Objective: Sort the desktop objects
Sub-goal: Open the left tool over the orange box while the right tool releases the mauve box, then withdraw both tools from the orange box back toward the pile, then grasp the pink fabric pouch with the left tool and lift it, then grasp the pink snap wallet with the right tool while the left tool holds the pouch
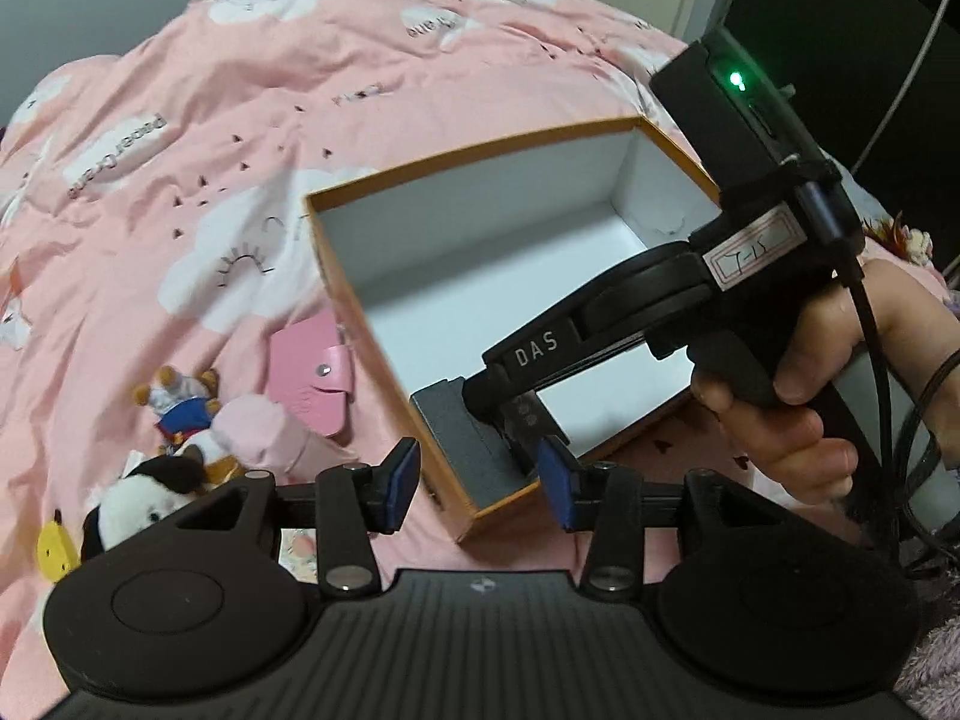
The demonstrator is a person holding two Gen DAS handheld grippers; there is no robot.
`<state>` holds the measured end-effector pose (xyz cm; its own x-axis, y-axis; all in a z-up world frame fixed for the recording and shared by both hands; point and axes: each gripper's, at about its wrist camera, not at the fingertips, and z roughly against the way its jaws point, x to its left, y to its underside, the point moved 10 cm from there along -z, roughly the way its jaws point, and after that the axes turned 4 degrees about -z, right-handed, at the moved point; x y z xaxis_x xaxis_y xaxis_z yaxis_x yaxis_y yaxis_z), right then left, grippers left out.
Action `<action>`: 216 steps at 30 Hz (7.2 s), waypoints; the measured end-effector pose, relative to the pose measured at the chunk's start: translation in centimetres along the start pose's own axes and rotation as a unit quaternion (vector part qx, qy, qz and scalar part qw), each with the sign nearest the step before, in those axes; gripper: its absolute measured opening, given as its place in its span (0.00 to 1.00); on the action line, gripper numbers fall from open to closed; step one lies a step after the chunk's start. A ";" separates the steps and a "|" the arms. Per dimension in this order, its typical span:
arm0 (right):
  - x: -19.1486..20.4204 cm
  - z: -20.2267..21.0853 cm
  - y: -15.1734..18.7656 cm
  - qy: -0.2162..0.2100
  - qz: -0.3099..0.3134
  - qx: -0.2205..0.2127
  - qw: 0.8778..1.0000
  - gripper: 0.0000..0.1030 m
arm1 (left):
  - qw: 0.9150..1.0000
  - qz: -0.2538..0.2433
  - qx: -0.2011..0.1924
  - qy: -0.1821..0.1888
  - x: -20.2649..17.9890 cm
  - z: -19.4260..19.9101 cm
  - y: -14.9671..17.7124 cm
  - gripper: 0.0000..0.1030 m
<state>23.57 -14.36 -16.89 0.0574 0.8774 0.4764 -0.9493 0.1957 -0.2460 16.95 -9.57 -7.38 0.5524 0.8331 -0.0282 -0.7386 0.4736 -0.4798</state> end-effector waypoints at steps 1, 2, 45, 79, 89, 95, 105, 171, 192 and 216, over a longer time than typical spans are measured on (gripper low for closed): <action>0.5 -0.2 0.1 0.002 0.008 0.002 1.000 0.31 | 1.000 0.009 -0.002 0.002 0.3 0.2 0.1 0.49; 0.5 -0.2 0.1 0.002 0.008 0.002 1.000 0.31 | 1.000 0.017 -0.005 0.004 0.7 0.3 0.2 0.49; 1.4 2.4 -3.3 0.030 0.158 0.014 0.987 0.19 | 0.990 0.140 -0.019 0.027 5.9 -2.6 0.5 0.49; -1.0 -1.3 -4.5 0.019 0.129 0.066 0.989 0.20 | 0.985 0.166 -0.039 0.038 7.0 -1.8 1.2 0.48; -2.0 -4.6 -2.4 -0.036 0.080 0.133 0.987 0.20 | 0.983 0.178 -0.037 0.030 7.3 -1.4 1.8 0.48; -2.1 -5.6 -1.6 -0.035 0.066 0.151 0.986 0.20 | 0.984 0.175 -0.037 0.024 7.3 -1.3 1.9 0.48; 1.6 0.3 -3.0 -0.018 0.151 -0.007 0.988 0.21 | 0.979 0.192 -0.063 -0.015 9.7 1.5 4.0 0.41; 20.6 -4.9 2.9 -0.014 0.347 -0.064 0.935 0.29 | 0.972 0.210 -0.074 -0.068 14.8 3.8 11.2 0.46; 19.2 -3.5 3.0 -0.082 0.262 -0.008 0.962 0.35 | 0.968 0.218 -0.099 -0.074 14.0 0.6 9.0 0.33; 13.1 -15.6 2.9 0.231 0.671 0.136 0.691 0.43 | 0.971 0.231 -0.065 -0.017 16.4 3.2 11.3 0.29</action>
<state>26.36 4.58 -24.53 -0.8982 0.2479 -0.3631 -0.2636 -0.9646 -0.0067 16.43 10.34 -10.45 0.1587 0.9580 -0.2388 -0.8488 0.0088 -0.5286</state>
